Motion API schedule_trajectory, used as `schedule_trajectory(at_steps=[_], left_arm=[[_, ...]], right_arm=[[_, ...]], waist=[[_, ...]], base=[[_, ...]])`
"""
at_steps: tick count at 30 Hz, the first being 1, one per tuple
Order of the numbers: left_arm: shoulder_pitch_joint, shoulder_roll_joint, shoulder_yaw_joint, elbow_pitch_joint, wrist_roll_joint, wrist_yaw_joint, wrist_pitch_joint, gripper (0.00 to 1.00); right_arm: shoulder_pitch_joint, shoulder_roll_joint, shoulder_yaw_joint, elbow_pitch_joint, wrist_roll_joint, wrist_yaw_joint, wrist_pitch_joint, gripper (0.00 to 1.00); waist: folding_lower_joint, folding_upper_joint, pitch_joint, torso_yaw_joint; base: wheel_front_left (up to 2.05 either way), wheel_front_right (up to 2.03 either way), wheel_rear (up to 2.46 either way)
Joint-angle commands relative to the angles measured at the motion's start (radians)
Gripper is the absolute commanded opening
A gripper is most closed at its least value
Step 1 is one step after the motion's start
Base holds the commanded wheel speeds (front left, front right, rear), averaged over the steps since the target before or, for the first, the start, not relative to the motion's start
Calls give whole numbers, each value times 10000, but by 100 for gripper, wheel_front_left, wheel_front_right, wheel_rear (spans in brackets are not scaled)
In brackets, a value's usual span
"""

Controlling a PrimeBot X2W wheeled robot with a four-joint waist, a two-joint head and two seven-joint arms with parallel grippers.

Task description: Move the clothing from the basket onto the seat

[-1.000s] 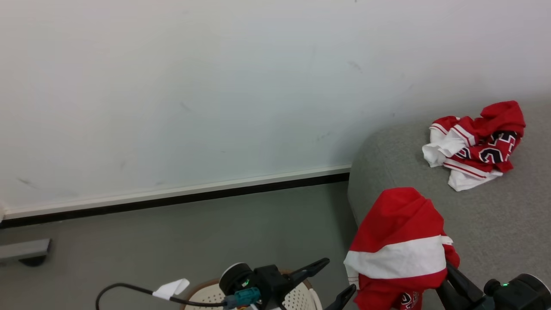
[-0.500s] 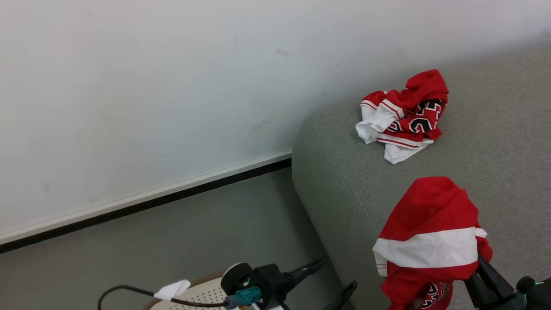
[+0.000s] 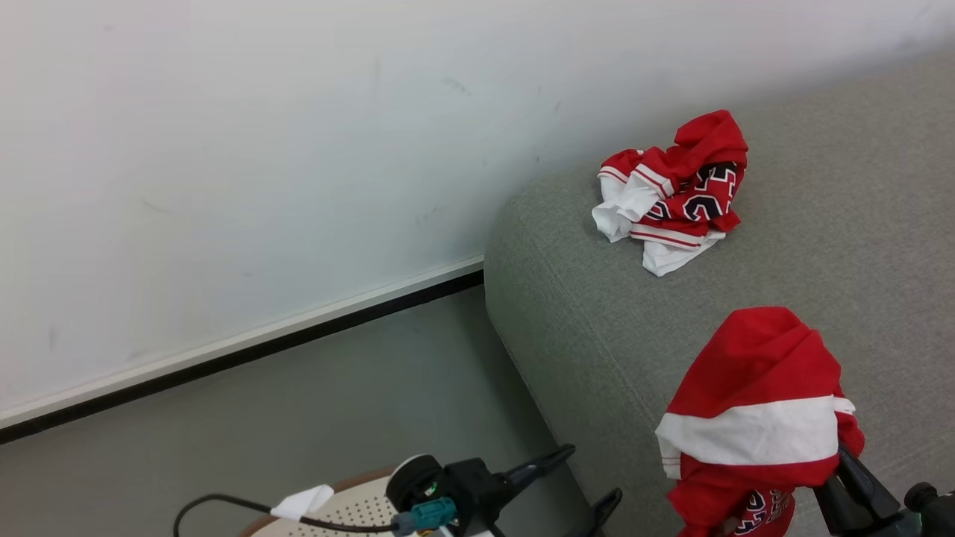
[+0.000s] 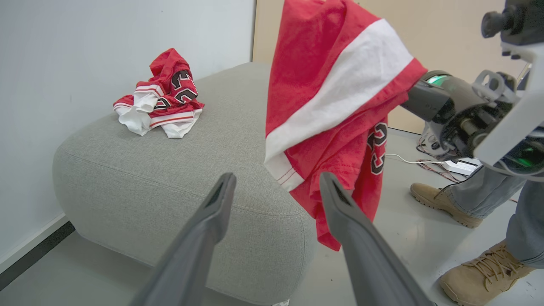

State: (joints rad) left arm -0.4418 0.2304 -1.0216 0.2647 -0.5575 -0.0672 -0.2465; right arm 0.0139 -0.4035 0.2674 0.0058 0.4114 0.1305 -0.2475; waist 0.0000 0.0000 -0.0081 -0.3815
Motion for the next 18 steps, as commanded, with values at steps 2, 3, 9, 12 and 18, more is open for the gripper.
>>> schedule_trajectory(at_steps=[2, 3, 9, 12, 18], left_arm=[[-73, 30, -24, 40, 37, -14, -10, 100], [-102, 40, -24, 26, 42, -10, 1, 100], [-670, 214, -14, -186, 273, -58, 232, 100], [-1433, 311, 33, -429, 498, -117, 520, 100], [-3265, 375, 287, -871, 947, -298, 949, 100]], right_arm=[[100, 65, -72, -21, -98, 1, -53, 0], [105, 83, -109, -30, -106, 1, -64, 0], [-134, 443, -714, -111, -340, 1, -123, 0], [-564, 860, -1215, -230, -534, 1, -176, 0], [-2080, 1738, -2260, -465, -820, 1, -183, 0]], waist=[[0, 0, 31, 83], [0, 0, 72, 124], [0, 0, 892, 399], [0, 0, 1914, 643], [0, 0, 4076, 1164]], base=[[0, 0, 0], [0, 0, 0], [0, 0, 0], [0, 0, 0], [0, 0, 0]])
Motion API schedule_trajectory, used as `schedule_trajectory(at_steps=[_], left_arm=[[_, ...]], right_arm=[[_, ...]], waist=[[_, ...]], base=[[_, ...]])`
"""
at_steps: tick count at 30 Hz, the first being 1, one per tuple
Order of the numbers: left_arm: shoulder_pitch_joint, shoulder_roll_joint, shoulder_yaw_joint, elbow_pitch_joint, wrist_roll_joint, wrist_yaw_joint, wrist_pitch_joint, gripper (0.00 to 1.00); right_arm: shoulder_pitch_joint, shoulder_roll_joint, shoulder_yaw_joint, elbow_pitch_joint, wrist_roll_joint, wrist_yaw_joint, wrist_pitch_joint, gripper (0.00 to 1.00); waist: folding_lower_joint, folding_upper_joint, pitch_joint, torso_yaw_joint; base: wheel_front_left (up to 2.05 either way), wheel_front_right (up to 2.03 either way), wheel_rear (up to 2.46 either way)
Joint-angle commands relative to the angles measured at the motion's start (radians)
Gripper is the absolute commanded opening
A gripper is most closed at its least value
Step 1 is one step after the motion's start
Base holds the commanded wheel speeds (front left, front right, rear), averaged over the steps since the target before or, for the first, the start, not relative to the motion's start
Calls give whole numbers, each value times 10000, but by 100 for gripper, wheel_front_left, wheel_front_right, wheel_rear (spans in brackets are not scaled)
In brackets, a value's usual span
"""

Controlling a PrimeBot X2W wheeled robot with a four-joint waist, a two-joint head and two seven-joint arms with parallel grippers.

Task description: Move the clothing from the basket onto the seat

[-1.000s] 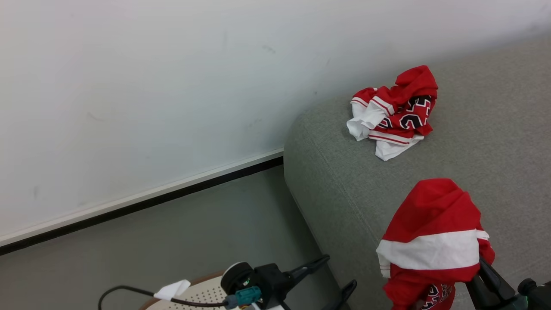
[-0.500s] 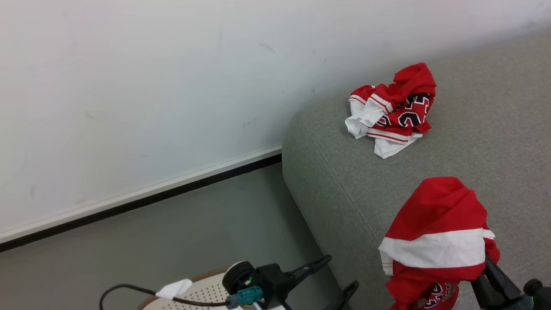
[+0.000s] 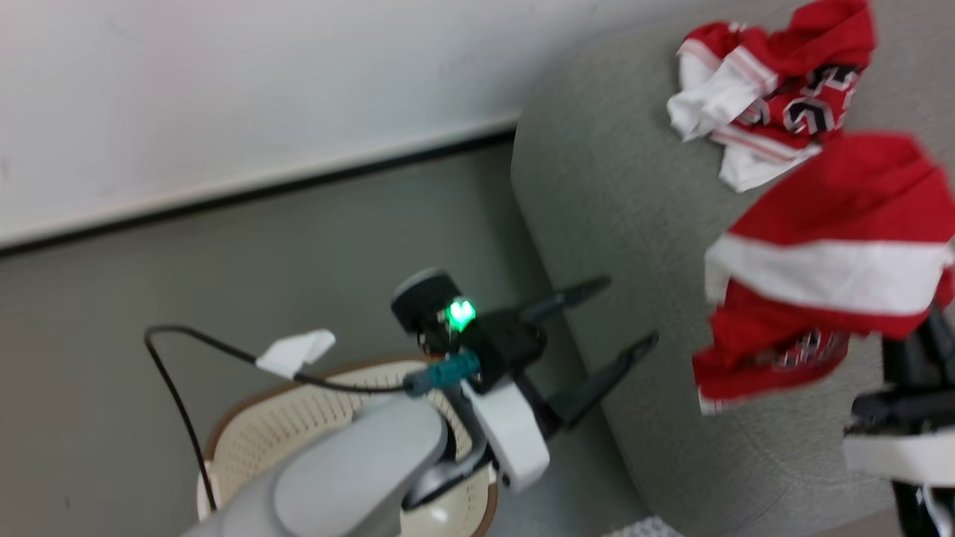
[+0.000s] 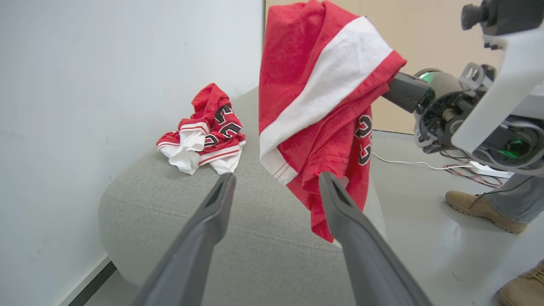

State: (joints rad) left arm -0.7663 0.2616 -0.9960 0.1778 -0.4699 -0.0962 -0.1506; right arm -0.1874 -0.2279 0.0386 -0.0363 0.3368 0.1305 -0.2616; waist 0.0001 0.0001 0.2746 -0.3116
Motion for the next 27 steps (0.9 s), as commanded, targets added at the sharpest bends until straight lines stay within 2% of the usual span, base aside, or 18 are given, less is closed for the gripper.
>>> schedule_trajectory(at_steps=[1, 4, 12, 17, 22, 27], left_arm=[[-302, 61, 103, -56, 106, -19, 2, 100], [-1094, 69, 243, -117, 301, -56, 87, 100], [-2624, 43, 418, -27, 586, -167, 83, 100], [-3132, -39, 476, 43, 642, -205, -8, 100], [-3459, -70, 518, -50, 688, -171, -24, 100], [-3461, 9, 567, -229, 655, -29, 29, 100]], right_arm=[[-414, 30, -124, -89, -149, 1, -42, 0], [-1519, 160, -553, -91, -215, 1, -39, 0], [-4504, -457, -1703, 687, -291, 1, -40, 0], [-6167, -1314, -2321, 1858, -53, 1, -10, 0], [-7839, -2522, -2963, 3393, 339, 1, 434, 0], [-9095, -3060, -3941, 5255, 28, 1, 1023, 0]], waist=[[-1, -1, 1609, 533], [-1, -1, 2622, 731], [-1, -1, 4307, 1193], [-1, -1, 4703, 1429], [-1, -1, 4945, 1673], [-1, -1, 5060, 1875]], base=[[0, 0, 0], [0, 0, 0], [0, 0, 0], [0, 0, 0], [0, 0, 0], [0, 0, 0]])
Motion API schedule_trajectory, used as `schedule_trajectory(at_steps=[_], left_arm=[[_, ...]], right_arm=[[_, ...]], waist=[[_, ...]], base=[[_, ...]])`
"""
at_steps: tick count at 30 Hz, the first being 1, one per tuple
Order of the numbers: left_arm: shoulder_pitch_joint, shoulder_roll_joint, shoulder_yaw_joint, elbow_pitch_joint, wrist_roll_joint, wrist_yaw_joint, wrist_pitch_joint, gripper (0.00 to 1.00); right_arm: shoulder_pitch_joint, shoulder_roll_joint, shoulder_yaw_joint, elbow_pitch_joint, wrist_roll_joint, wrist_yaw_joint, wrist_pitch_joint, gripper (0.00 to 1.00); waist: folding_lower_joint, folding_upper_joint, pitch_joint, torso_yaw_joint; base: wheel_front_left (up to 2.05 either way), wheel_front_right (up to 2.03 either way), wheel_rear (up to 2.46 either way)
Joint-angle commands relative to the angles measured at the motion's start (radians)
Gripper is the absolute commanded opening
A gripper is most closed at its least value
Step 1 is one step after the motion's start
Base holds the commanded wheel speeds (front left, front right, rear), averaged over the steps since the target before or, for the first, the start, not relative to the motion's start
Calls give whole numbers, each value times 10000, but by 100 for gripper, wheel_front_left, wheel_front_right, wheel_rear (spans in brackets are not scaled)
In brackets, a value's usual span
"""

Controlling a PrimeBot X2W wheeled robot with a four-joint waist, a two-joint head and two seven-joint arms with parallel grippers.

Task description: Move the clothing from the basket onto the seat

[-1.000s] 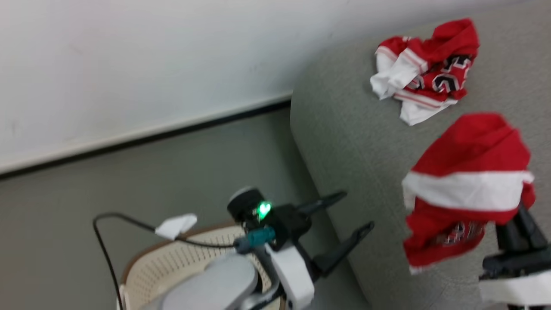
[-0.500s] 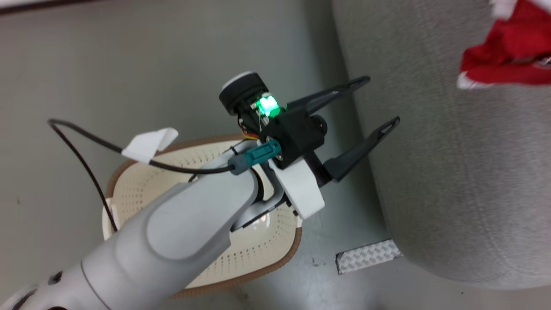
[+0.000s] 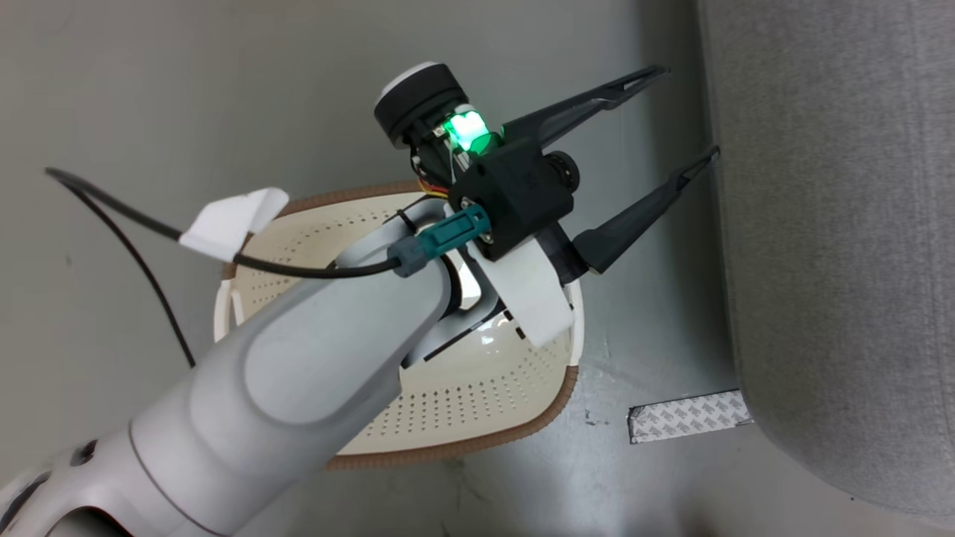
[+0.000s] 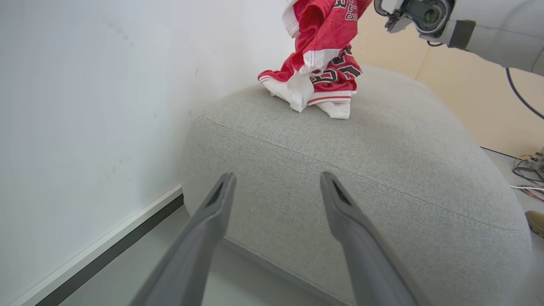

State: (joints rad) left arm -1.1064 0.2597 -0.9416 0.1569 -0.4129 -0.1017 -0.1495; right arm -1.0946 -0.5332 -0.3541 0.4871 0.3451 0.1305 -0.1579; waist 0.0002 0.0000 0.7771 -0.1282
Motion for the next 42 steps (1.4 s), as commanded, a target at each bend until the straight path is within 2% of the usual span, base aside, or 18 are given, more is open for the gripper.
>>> schedule_trajectory(at_steps=[1, 9, 16, 17, 18, 19, 20, 23, 27, 33, 38, 42], left_arm=[[-16, 48, 27, -72, 61, 62, 40, 100], [272, 323, -8, -423, -46, 253, 228, 100], [697, 425, 92, -563, -285, 537, 95, 100], [744, 432, 85, -565, -309, 559, 82, 100], [788, 443, 102, -574, -351, 570, 81, 100], [827, 464, 125, -576, -387, 598, 78, 100], [868, 487, 137, -573, -397, 618, 72, 100], [987, 572, 176, -545, -489, 667, -14, 100], [1273, 648, 295, -428, -747, 773, -219, 100], [1751, 715, 441, -242, -1008, 891, -474, 100], [2464, 942, 614, -72, -1331, 1107, -755, 100], [3236, 1071, 809, 103, -1557, 1350, -947, 100]], right_arm=[[-192, -26, -228, 407, -298, 1, 80, 0], [-565, 689, -1762, 3052, -2621, 2, 382, 0], [-879, 1500, -2561, 3983, -4018, 2, 254, 0], [-945, 1563, -2637, 4010, -4097, 2, 196, 5], [-986, 1612, -2698, 4033, -4189, 2, 137, 29], [-1002, 1660, -2732, 4062, -4306, 2, 83, 80], [-988, 1699, -2751, 4121, -4403, 2, 53, 100], [-792, 1803, -2528, 4307, -4651, 2, -53, 100], [-166, 1834, -1678, 4606, -4935, -6, -359, 100], [698, 1920, -795, 4620, -4735, -8, -852, 100], [1907, 1817, 117, 4003, -4290, -8, -1052, 100], [3146, 1766, 697, 2899, -3705, -8, -1073, 100]], waist=[[-2, 0, 53, 72], [-2, 0, 148, 202], [-2, 0, -56, 130], [-2, 0, -120, 125], [-2, 0, -183, 117], [-2, 0, -243, 102], [-2, 0, -304, 79], [-2, 0, -576, -26], [-2, 0, -1104, -222], [-2, 0, -1929, -417], [-2, 0, -2800, -526], [-2, 0, -3610, -465]], base=[[0, 0, 0], [0, 0, 0], [0, 0, 0], [0, 0, 0], [0, 0, 0], [0, 0, 0], [0, 0, 0], [0, 0, 0], [0, 0, 0], [0, 0, 0], [0, 0, 0], [0, 0, 0]])
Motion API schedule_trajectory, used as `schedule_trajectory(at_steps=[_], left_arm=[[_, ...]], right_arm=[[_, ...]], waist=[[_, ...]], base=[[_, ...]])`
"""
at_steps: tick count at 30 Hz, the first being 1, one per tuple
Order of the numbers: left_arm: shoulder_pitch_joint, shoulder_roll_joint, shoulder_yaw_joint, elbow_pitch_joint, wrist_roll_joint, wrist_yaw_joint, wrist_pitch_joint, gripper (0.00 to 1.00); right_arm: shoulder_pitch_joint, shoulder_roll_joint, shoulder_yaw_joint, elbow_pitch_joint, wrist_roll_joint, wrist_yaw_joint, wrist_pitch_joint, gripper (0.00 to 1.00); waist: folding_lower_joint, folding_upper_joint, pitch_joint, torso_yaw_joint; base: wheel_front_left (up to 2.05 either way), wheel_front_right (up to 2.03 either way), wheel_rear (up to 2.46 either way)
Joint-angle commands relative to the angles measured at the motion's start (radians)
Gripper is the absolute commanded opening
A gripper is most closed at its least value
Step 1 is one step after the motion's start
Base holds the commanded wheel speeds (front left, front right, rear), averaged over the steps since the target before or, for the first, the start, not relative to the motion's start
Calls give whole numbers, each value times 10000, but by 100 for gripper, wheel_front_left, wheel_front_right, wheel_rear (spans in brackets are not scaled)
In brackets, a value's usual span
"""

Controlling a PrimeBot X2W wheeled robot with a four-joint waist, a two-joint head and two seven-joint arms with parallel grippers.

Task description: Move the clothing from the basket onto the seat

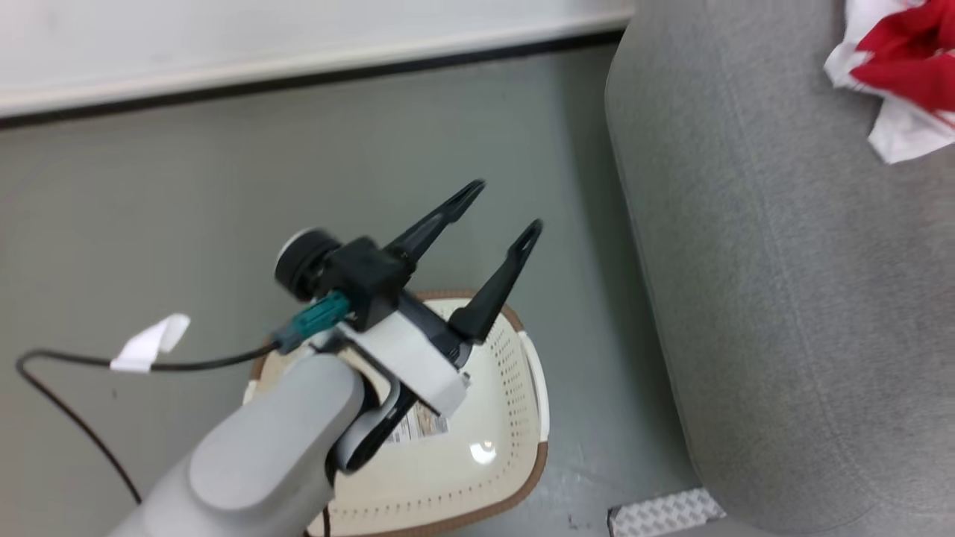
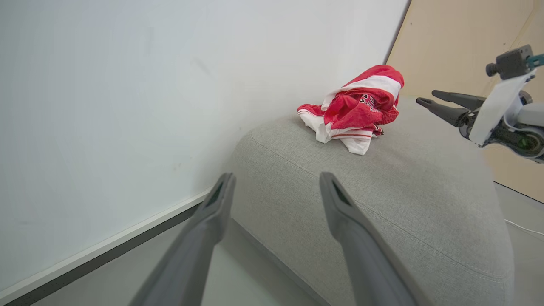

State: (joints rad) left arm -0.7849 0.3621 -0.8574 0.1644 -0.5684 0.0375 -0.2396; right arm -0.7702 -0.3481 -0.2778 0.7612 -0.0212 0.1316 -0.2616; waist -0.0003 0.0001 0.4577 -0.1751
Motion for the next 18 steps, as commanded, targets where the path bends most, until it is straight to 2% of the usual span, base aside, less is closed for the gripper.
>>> schedule_trajectory(at_steps=[1, 8, 14, 18], left_arm=[[229, 52, 49, 23, -94, 52, -79, 100], [1840, 120, 479, 154, -388, 547, -245, 100], [3419, -43, 1263, 119, -395, 958, -250, 100], [4505, -191, 2056, 109, -114, 1112, -247, 100]], right_arm=[[263, -87, 54, -231, 105, -19, -37, 100], [2926, 89, 676, -2827, 1083, -19, -38, 100], [4848, 638, 868, -4528, 1345, -19, -39, 100], [6062, 1316, 811, -5405, 1046, -21, -38, 100]], waist=[[3, -1, -600, 39], [3, -1, -1966, 465], [3, -1, -3006, 949], [3, -1, -3692, 1321]], base=[[0, 0, 0], [0, 0, 0], [0, 0, 0], [0, 0, 0]])
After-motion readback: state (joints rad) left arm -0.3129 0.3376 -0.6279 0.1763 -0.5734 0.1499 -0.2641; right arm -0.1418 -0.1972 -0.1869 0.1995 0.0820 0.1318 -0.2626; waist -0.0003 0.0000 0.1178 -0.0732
